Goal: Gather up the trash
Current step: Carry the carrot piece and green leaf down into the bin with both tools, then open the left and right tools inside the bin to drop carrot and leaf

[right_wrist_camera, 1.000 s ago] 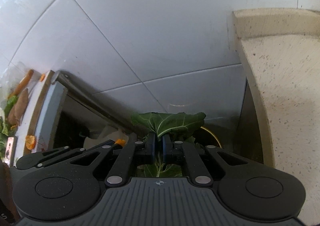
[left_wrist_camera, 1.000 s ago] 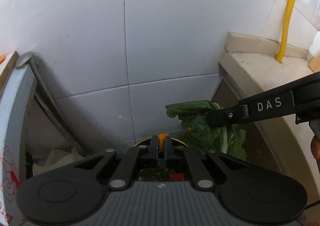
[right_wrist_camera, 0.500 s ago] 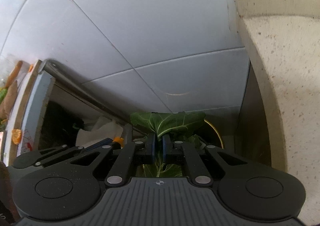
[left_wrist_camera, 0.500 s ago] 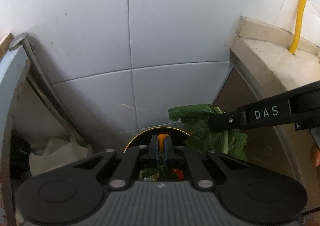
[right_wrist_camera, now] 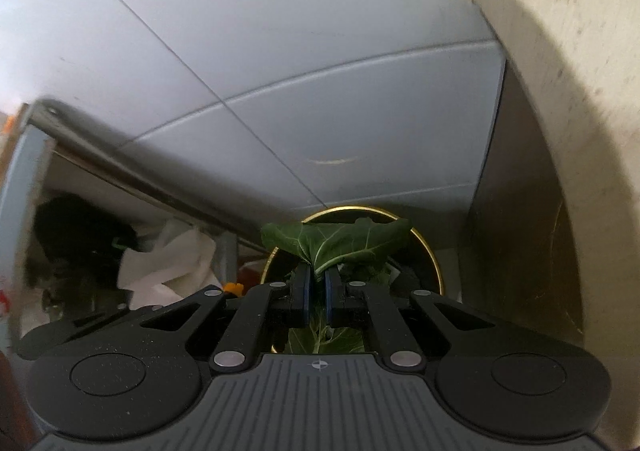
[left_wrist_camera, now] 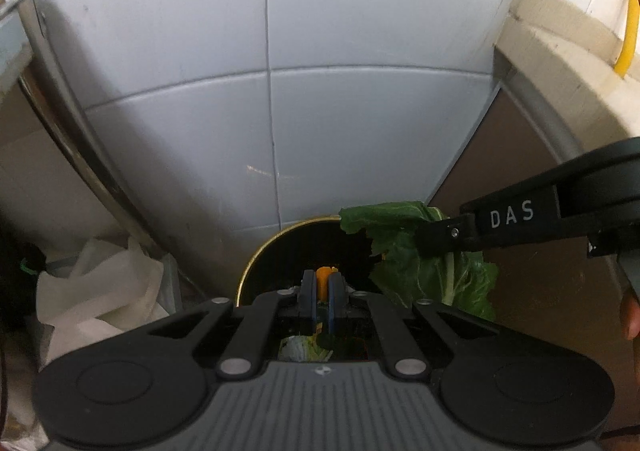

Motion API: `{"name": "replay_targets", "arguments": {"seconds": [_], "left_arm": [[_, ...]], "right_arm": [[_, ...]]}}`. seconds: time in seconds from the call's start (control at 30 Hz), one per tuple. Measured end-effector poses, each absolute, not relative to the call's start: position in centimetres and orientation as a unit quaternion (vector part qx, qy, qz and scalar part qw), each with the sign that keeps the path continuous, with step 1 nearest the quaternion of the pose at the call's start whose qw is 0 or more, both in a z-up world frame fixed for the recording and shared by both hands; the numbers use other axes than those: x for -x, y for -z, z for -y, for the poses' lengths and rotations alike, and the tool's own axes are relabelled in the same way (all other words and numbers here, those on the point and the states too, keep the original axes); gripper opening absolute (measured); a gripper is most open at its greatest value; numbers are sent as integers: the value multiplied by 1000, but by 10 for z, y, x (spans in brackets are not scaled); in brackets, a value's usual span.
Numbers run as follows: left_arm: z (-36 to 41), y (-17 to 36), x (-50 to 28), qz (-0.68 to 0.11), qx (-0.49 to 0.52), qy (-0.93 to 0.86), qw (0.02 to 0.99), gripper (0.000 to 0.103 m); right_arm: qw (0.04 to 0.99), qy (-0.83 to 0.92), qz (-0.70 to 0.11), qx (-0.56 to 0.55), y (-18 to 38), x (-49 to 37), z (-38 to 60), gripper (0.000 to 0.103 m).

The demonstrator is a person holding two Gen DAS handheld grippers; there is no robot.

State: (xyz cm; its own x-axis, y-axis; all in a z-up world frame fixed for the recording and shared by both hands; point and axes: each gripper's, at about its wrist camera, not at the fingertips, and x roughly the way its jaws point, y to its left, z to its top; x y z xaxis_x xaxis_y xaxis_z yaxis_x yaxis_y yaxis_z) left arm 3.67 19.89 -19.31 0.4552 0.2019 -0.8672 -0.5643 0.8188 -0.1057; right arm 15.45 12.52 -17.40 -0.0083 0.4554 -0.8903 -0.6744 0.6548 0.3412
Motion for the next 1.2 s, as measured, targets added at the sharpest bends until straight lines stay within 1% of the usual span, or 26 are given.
{"name": "replay_targets", "arguments": {"seconds": [0.23,0.5,0.9,1.2], "left_arm": [[-206,216,-34,-473,209,-233,823,2],[-211,231,-37,-476,210,-234,821,2],[-218,271,-47,-489,231,-238,807,2],[-225,296,-53,-500,235,-244,797,2]], "right_arm": [[696,-387,-593,113,201,-144,-134,10],[695,-376,-601,123,224,-136,-144,10],[694,-354,-614,125,256,-146,-142,10],[690,-342,-625,132,287,-155,-152,12]]}}
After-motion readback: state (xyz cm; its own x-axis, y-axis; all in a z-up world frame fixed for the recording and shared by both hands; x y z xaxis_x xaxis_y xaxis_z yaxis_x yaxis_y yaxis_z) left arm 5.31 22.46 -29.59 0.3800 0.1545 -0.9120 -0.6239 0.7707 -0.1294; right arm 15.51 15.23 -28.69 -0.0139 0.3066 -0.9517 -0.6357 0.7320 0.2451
